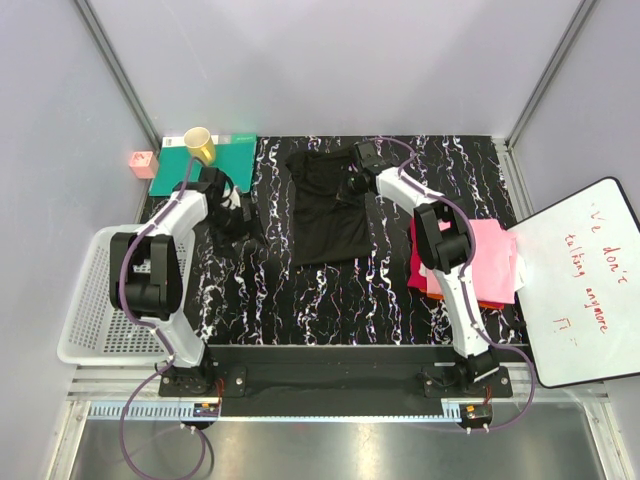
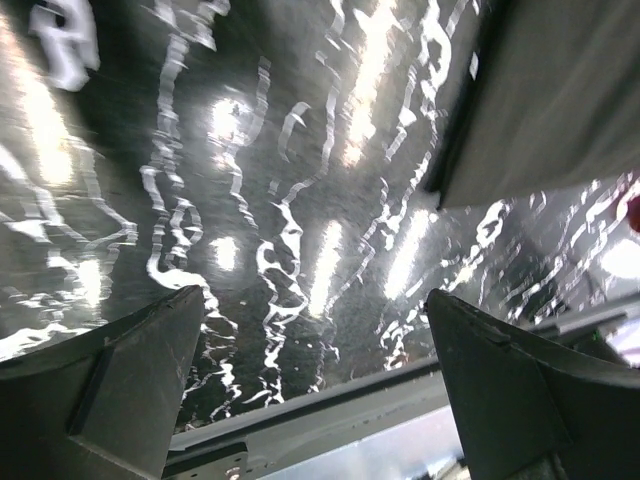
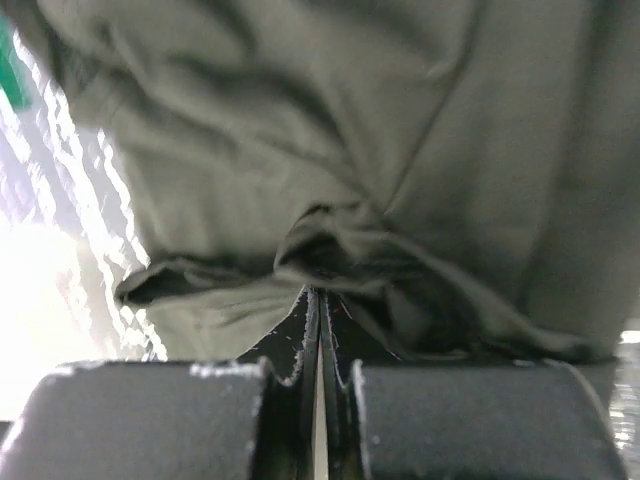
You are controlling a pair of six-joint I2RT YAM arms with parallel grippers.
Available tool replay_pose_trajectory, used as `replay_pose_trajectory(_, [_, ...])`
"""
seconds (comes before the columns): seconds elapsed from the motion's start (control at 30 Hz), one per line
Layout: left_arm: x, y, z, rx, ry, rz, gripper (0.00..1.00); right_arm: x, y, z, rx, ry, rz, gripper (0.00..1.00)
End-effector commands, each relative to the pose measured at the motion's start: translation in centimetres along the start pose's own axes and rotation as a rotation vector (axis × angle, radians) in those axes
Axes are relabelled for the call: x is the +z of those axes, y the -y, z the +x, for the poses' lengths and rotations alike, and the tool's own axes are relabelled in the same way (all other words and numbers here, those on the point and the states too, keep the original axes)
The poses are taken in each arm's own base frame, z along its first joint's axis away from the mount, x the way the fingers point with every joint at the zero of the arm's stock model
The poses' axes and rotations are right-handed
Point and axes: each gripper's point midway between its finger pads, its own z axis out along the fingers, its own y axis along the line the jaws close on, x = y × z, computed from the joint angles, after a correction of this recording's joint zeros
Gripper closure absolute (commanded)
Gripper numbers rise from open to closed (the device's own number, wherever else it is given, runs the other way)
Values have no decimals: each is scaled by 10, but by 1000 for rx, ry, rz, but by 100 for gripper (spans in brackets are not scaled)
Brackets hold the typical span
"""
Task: Fold and stack the t-shirts
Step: Fold the tshirt
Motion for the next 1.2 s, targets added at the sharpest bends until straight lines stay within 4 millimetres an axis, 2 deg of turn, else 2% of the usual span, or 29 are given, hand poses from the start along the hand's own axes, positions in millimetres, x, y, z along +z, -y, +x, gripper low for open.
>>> replay_pose_trajectory(0.0, [-1,27,12,79,-2,109,1,-50,-28,-64,-44,263,19,96])
replay_pose_trajectory(0.03, [3,34,15,93,-8,129,1,-66,-36,-72,-53,287,0,94])
replay_pose_trajectory(0.1, [9,38,22,89,-25,147,1,-83,-43,-74,-76,303,-16,81])
replay_pose_trajectory(0.13, [13,46,22,103,-22,174,1,-101,-44,-74,-74,313,-24,67])
replay_pose_trajectory(0.2, [18,53,25,88,-31,194,1,-116,-42,-66,-75,305,-31,49])
replay_pose_trajectory(0.23, [22,59,26,95,-40,205,1,-130,-37,-56,-72,297,-27,36])
replay_pose_trajectory(0.27, [24,62,26,97,-43,206,1,-137,-31,-52,-65,297,-17,29])
replay_pose_trajectory(0.3, [25,66,22,95,-37,208,1,-155,-34,-50,-65,316,-26,24])
replay_pose_trajectory(0.33, [30,68,22,98,-47,208,1,-150,-17,-31,-51,274,3,22])
replay_pose_trajectory(0.37, [31,72,21,98,-46,211,1,-154,-10,-26,-36,268,13,15])
replay_pose_trajectory(0.4, [35,75,18,104,-49,207,1,-159,1,-9,-27,244,30,12])
replay_pose_trajectory(0.47, [37,83,10,111,-42,209,1,-161,13,6,-7,220,48,7])
replay_pose_trajectory(0.53, [49,83,8,106,-63,190,1,-158,30,32,12,164,74,1])
replay_pose_trajectory(0.6, [59,86,5,86,-86,191,1,-151,44,54,32,104,92,0])
replay_pose_trajectory(0.67, [64,87,2,68,-93,185,1,-145,48,67,53,57,87,0])
replay_pose_trajectory(0.7, [71,85,3,63,-107,174,1,-136,55,77,66,19,97,0])
replay_pose_trajectory(0.8, [78,86,-1,57,-116,168,1,-121,64,94,103,-53,108,2])
replay_pose_trajectory(1.03, [93,91,-4,51,-133,153,3,-104,69,101,128,-112,114,4])
replay_pose_trajectory(1.07, [95,93,-4,53,-137,156,10,-101,68,103,136,-127,107,5])
replay_pose_trajectory(1.13, [101,95,1,49,-160,156,21,-92,68,106,145,-158,101,17])
replay_pose_trajectory(1.17, [103,96,2,42,-167,156,39,-89,65,108,155,-178,83,32])
